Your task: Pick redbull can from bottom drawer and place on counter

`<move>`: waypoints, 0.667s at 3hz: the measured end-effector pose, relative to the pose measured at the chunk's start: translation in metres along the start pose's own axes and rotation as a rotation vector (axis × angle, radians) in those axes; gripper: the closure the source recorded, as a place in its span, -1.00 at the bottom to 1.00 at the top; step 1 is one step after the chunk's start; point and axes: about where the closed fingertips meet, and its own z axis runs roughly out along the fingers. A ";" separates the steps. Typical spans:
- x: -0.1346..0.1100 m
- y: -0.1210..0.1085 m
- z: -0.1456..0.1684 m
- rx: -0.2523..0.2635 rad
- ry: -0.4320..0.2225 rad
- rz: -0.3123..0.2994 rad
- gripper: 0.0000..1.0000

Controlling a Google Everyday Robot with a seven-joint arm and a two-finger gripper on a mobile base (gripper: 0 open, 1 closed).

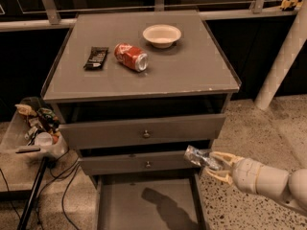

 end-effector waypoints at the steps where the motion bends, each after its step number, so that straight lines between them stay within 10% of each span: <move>1: -0.050 -0.026 -0.046 0.056 -0.043 -0.090 1.00; 2: -0.106 -0.044 -0.085 0.060 -0.091 -0.199 1.00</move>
Offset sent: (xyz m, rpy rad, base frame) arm -0.0347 -0.0037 0.2248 -0.0775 -0.3087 0.1777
